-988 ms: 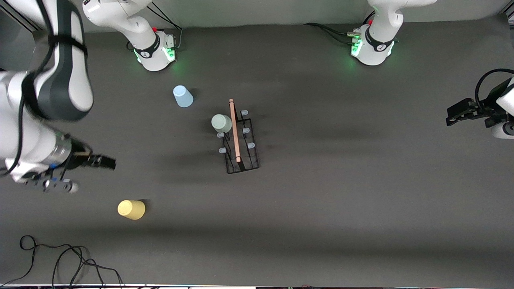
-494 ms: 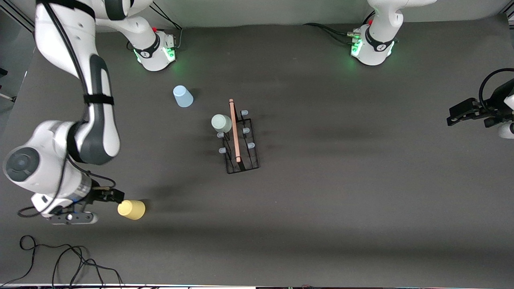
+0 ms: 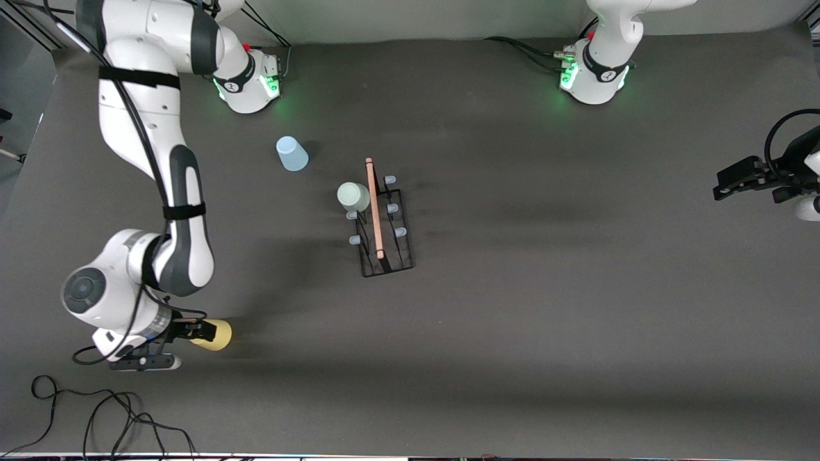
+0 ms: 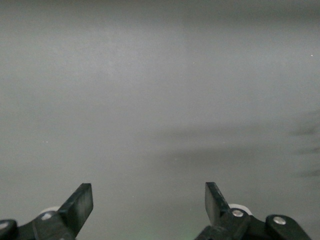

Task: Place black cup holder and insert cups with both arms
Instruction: 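Move the right gripper to the yellow cup and grasp it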

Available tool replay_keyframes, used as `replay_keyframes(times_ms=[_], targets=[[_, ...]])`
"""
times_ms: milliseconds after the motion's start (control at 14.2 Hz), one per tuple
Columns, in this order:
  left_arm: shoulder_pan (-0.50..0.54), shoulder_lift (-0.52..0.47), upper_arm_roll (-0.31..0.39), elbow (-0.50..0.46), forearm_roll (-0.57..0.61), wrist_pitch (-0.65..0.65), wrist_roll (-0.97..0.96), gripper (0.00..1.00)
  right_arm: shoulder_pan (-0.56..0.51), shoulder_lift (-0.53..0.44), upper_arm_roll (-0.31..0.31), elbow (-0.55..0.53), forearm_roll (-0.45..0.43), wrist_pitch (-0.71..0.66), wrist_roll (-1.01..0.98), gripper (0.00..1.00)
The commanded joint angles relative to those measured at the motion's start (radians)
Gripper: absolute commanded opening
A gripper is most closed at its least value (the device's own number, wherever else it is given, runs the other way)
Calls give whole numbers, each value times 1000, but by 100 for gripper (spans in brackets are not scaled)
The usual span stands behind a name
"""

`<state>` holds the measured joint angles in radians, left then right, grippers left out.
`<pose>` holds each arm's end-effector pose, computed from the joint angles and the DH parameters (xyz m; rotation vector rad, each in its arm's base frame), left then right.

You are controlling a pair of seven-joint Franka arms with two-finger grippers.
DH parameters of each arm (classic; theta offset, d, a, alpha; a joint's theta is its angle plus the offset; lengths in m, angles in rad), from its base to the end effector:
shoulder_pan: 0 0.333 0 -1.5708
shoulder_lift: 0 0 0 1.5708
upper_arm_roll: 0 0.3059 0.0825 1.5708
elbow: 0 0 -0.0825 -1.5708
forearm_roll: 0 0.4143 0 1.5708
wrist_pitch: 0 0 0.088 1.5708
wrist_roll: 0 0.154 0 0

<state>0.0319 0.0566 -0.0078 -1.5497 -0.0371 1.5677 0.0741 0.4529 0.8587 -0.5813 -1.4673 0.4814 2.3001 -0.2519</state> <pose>0.5986 0.0088 0.5443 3.1007 -0.0766 -0.0569 0.7518 -0.0121 0.1660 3.0677 0.0176 0.1831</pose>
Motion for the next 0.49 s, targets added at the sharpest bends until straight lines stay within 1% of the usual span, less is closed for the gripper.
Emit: replay_keyframes(times_ms=[0,71,141,212,282,353,423], targets=[[3,-8,0,0,0,-23,18,100,-5,26,7,33,40,4,-29,100],[3,-9,0,0,0,-23,18,100,-9,34,14,33,40,4,-29,99],[3,-9,0,0,0,-23,18,100,-20,36,21,33,40,2,-29,84],[3,-9,0,0,0,-23,18,100,-32,34,41,33,40,1,-29,61],[3,-9,0,0,0,-21,18,100,-39,31,47,35,40,-4,-27,36],[3,-9,0,2,0,-20,18,100,-39,23,47,35,40,-7,-27,17],[3,-9,2,2,0,-21,18,100,-39,13,47,36,39,-22,-26,11]])
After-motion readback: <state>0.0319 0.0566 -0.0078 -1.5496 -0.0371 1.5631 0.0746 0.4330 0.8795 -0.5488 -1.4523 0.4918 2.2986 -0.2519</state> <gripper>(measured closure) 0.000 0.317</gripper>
